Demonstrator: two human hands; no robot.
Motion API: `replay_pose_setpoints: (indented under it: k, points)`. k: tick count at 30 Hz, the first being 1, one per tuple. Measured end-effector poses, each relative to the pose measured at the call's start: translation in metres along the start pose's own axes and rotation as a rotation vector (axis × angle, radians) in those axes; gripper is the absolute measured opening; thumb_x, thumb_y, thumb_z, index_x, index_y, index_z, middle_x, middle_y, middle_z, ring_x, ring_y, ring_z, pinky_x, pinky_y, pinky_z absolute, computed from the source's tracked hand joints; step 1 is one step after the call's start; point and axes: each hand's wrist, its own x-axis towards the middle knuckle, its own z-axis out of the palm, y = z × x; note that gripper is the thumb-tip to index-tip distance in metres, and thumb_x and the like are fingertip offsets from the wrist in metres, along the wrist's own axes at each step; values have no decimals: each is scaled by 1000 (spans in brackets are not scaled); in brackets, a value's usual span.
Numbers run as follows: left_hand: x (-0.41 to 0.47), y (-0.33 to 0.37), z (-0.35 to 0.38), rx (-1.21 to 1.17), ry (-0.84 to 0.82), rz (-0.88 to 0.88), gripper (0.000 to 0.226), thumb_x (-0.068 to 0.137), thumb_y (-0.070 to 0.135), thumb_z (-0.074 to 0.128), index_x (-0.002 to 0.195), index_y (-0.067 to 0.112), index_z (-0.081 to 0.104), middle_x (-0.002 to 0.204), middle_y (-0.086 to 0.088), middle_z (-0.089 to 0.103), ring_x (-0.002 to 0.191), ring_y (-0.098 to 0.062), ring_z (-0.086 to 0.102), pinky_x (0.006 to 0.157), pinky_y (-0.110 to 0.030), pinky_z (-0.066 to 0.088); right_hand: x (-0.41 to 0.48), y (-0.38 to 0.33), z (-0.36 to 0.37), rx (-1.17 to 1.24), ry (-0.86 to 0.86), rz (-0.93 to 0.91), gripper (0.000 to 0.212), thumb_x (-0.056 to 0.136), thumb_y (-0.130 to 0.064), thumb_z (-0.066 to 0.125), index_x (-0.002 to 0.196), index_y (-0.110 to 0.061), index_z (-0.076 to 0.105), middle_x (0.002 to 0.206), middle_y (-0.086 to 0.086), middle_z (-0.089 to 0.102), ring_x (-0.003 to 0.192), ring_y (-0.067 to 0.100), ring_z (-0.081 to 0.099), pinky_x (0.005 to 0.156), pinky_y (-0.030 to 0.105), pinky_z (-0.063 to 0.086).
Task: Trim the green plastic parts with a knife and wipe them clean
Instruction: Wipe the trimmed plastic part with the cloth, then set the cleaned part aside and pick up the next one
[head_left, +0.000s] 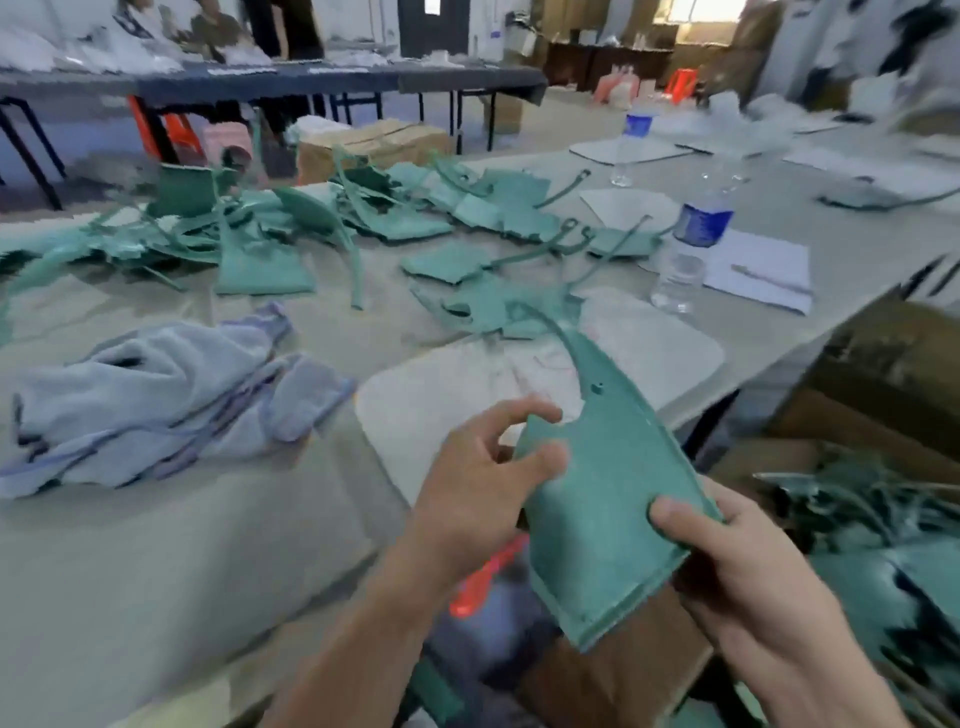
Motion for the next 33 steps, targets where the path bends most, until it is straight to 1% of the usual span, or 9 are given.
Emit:
replay_pose_setpoints:
  k: [9,13,16,19,23,24,25,28,33]
  points:
    - [-48,-140,170,72,-569,-420,60,67,11,75,122,30,60,95,4,76,80,-13,71,73,-31,58,-135,100,-172,458,797,293,33,100,-16,53,128,-5,65,124,18,71,99,35,73,93,47,50]
    - [-62,-171,207,183,-694,-602,96,81,14,78,158,36,24,149,2,49,124,-10,57,94,-29,49,-174,145,-238,653,993,295,37,103,-24,53,136,-9,60,128,17,70,111,34,68,90,51,51]
    - [-58,-177,211,266,-711,-585,90,88,25,73,159,39,20,165,5,23,150,-16,27,105,-30,33,-183,168,-267,718,1167,239,45,106,-37,51,144,-13,53,137,12,63,119,31,63,98,48,50]
    - [-53,-174,209,332,-664,-499,72,96,18,67,157,34,32,163,6,31,150,-15,26,104,-26,30,-191,204,-272,652,1204,470,58,105,-41,52,149,-4,46,130,18,59,119,35,59,107,45,48]
    - [-29,-164,181,355,-475,-398,42,93,14,65,123,43,70,139,-14,60,139,-29,37,105,-37,44,-170,242,-231,749,1046,604,39,108,-41,46,100,-7,65,69,9,52,65,23,56,70,34,52]
    - [-24,-161,173,353,-423,-373,39,93,12,65,113,44,75,126,-15,68,117,-20,63,101,-38,47,-158,243,-218,766,983,625,43,108,-41,44,80,-12,58,58,5,45,50,18,44,54,29,44]
    - [-20,-157,165,342,-376,-343,41,93,6,64,102,43,78,113,-9,75,96,-10,58,92,-36,49,-144,241,-205,772,902,628,46,108,-40,44,71,-15,50,52,3,41,44,16,36,48,25,37]
    - [-7,-140,144,253,-263,-278,54,89,-17,58,76,29,82,86,2,79,90,-13,74,71,-26,58,-98,207,-165,698,729,544,40,106,-36,49,77,-12,61,56,4,56,47,17,46,56,28,44]
    - [15,-82,96,210,-135,-127,33,82,-15,70,74,16,78,77,-10,77,56,-14,68,48,-22,51,-22,91,-92,610,261,209,46,92,-46,54,82,-6,75,68,9,67,59,19,62,63,30,52]
